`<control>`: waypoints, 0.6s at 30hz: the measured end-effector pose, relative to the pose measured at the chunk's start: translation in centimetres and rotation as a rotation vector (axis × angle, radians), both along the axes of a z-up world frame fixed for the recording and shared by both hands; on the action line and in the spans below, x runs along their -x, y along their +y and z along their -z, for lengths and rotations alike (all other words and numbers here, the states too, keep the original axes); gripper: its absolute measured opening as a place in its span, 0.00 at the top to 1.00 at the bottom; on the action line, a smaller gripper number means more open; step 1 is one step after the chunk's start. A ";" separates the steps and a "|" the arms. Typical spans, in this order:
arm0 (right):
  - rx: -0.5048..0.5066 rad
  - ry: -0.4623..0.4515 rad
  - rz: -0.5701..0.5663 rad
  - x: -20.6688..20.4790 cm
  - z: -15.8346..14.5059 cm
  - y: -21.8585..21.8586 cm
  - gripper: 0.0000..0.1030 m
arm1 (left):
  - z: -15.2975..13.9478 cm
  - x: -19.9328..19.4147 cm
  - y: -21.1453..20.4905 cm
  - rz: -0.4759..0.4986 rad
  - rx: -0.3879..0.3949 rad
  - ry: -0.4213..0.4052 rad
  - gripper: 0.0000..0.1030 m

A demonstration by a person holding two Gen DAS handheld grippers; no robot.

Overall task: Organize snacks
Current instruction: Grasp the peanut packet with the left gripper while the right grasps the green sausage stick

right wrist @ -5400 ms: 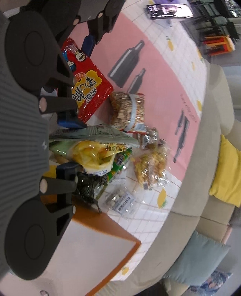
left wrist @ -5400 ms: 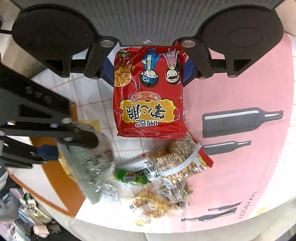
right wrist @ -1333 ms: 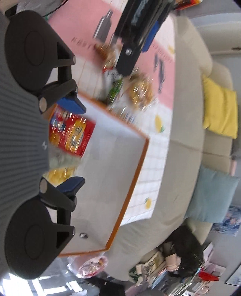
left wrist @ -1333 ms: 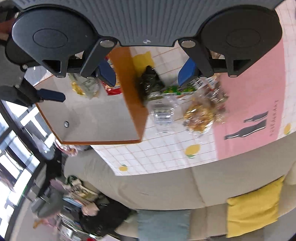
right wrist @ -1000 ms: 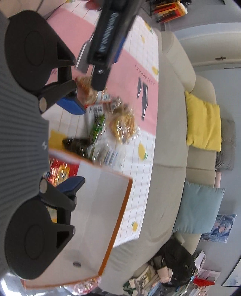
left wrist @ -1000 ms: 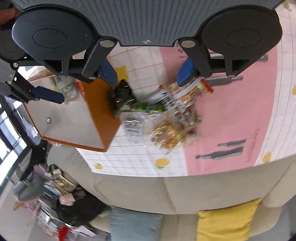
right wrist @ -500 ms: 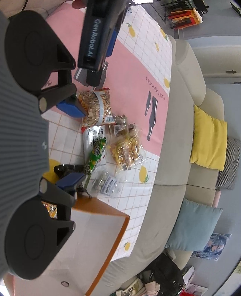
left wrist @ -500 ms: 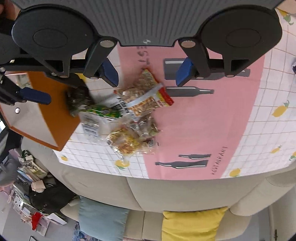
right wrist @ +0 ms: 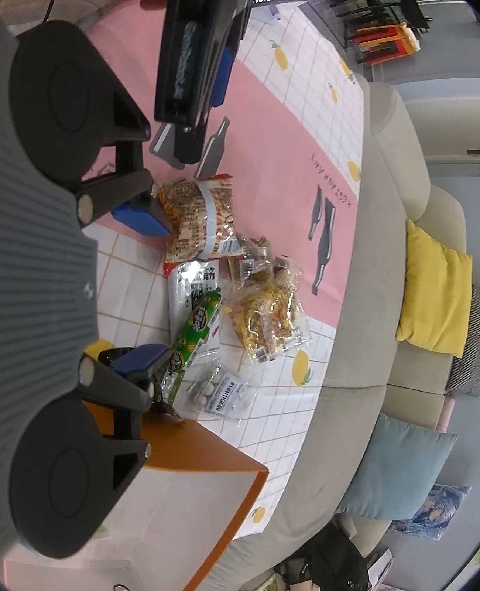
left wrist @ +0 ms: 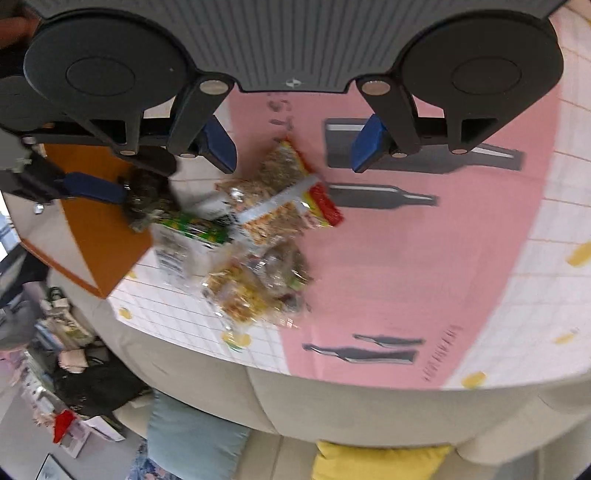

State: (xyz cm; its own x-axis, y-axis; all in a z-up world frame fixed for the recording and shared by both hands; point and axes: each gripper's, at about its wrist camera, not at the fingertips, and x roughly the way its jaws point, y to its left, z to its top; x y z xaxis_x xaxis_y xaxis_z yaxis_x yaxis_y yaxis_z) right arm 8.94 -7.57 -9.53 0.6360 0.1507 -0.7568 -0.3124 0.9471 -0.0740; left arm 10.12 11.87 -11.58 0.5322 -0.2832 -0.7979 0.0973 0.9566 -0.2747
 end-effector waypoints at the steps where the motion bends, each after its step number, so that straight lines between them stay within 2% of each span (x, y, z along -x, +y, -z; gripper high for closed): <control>1: 0.002 0.005 -0.003 -0.3 0.2 0.1 0.40 | 0.1 -0.3 -0.1 0.004 -0.002 0.006 0.20; 6: 0.035 0.010 -0.037 -1.4 1.1 0.5 0.42 | 0.5 -1.9 -1.2 0.053 -0.039 0.000 0.20; 10: 0.097 0.011 -0.074 -2.3 1.6 0.8 0.43 | 0.3 -2.8 -2.9 0.211 -0.176 -0.072 0.19; 18: 0.182 0.050 -0.078 -5.1 2.4 0.4 0.44 | 1.2 -4.3 -4.4 0.491 -0.287 -0.082 0.19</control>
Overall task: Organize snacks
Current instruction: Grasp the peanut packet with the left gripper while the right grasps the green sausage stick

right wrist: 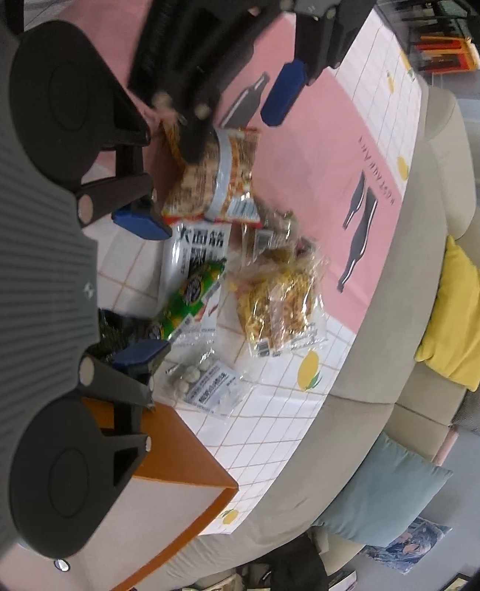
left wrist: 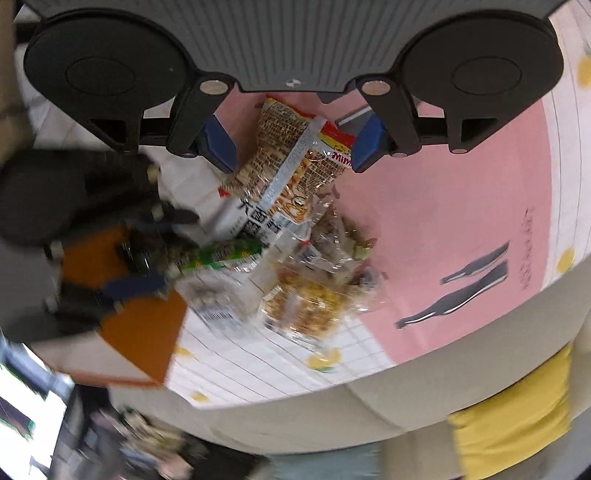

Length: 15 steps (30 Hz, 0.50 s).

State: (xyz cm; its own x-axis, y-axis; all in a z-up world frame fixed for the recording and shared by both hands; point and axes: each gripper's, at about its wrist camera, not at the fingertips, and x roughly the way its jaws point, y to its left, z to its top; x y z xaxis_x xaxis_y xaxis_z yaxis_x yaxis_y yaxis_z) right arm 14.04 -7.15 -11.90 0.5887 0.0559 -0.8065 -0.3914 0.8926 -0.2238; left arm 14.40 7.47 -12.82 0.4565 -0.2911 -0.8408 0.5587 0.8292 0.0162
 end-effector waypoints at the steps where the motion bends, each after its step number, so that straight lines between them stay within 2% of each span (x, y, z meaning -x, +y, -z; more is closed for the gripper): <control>1: 0.004 0.002 0.008 -0.3 0.0 -0.1 0.44 | 0.2 -0.1 -0.1 0.029 -0.015 -0.001 0.19; 8: 0.049 0.005 -0.020 -2.1 0.5 0.7 0.44 | 1.7 -1.1 -1.4 0.119 -0.089 -0.003 0.19; 12: 0.066 0.028 -0.032 -3.5 0.9 1.2 0.43 | 2.3 -1.9 -1.3 0.088 -0.075 0.020 0.20; 15: 0.064 0.080 -0.004 -4.7 1.9 1.4 0.43 | 2.6 -2.0 -1.3 0.064 -0.061 0.035 0.24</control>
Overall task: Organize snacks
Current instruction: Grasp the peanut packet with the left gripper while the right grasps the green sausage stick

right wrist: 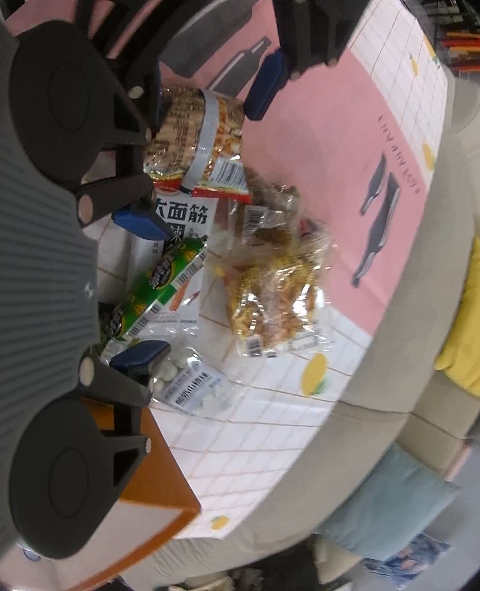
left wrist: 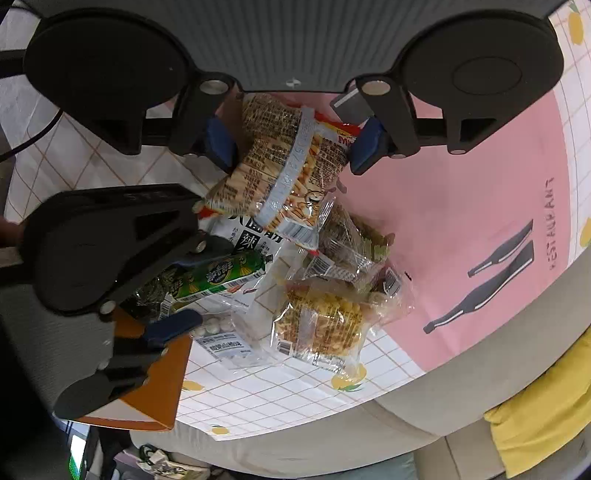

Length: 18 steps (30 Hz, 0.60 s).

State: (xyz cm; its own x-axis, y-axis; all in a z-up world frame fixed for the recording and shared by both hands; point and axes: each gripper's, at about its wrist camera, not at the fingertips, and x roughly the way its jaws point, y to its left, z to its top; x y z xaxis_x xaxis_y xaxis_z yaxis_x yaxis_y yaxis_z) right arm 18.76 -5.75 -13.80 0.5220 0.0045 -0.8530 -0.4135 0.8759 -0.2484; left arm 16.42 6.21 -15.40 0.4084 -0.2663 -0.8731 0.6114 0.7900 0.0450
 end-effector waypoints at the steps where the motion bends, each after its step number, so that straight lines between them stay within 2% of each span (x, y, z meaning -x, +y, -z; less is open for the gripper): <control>1: -0.006 0.016 0.008 -0.3 0.3 0.0 0.43 | 0.1 -0.1 0.0 -0.009 -0.003 0.007 0.26; 4: -0.016 0.041 0.024 -0.7 0.9 0.2 0.43 | 0.0 -0.1 0.0 -0.049 -0.009 0.025 0.29; 6: -0.025 0.048 0.021 -0.8 1.0 0.3 0.47 | -0.2 -0.1 0.0 -0.088 -0.018 0.049 0.31; 8: -0.025 0.052 0.019 -0.7 0.9 0.5 0.61 | -0.4 -0.2 0.2 -0.142 -0.020 0.080 0.32; 12: -0.096 0.112 0.021 0.0 0.3 0.2 0.70 | -0.6 -0.7 1.2 -0.251 -0.002 0.155 0.32; 15: -0.180 0.164 0.040 0.5 -0.1 -0.2 0.72 | -0.5 -0.8 1.5 -0.237 0.009 0.141 0.28; 18: -0.200 0.176 0.069 0.7 0.4 -0.4 0.71 | -0.2 -0.8 1.5 -0.222 0.021 0.126 0.28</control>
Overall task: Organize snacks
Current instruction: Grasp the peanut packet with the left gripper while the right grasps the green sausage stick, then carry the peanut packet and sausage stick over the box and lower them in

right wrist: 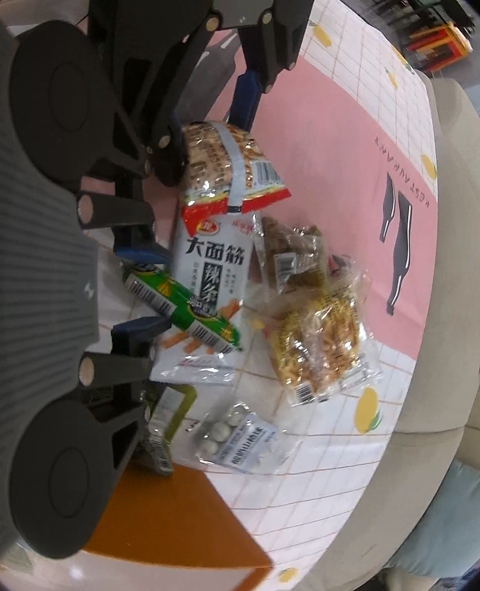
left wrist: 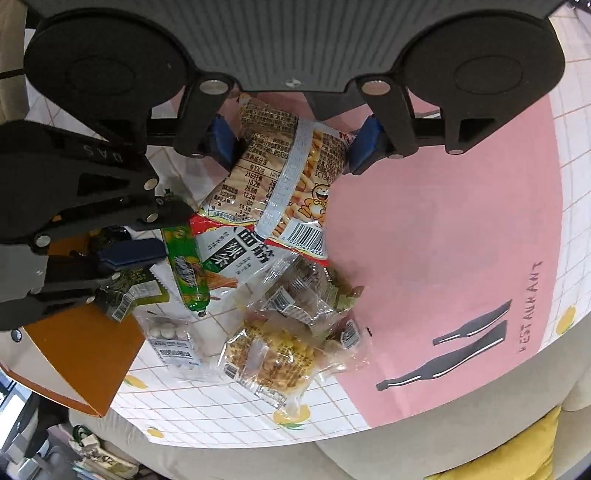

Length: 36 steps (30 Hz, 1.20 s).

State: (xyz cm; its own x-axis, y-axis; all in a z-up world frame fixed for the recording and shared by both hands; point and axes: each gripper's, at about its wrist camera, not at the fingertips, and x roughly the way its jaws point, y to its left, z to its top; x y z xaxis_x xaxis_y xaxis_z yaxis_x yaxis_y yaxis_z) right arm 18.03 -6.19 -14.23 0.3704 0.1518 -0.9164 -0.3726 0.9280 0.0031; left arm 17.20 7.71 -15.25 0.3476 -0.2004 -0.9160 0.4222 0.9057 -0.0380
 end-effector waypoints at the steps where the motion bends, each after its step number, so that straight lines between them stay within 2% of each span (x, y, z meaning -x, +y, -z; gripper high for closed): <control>1: -0.005 0.007 0.014 0.0 0.3 -0.2 0.71 | 0.1 0.1 0.0 -0.002 -0.002 -0.005 0.30; 4: -0.052 0.015 0.061 0.1 0.6 -0.9 0.73 | 0.3 0.4 0.1 -0.009 0.002 -0.013 0.34; 7: -0.073 0.015 0.083 0.3 0.5 -1.2 0.74 | 0.1 0.6 0.2 -0.046 0.009 -0.025 0.47; 11: -0.091 0.007 0.093 1.0 0.1 -1.2 0.76 | -0.4 0.5 0.8 -0.123 0.075 0.002 0.51; 21: -0.147 -0.007 0.115 3.6 -1.7 -2.0 0.77 | -2.0 3.1 1.3 -0.280 0.194 0.007 0.52; 31: -0.221 -0.035 0.129 7.2 -4.1 -3.4 0.80 | -4.7 6.3 0.4 -0.306 0.245 -0.012 0.52; 36: -0.242 -0.083 0.131 9.1 -6.2 -4.3 0.80 | -6.7 7.8 -0.2 -0.306 0.259 -0.044 0.52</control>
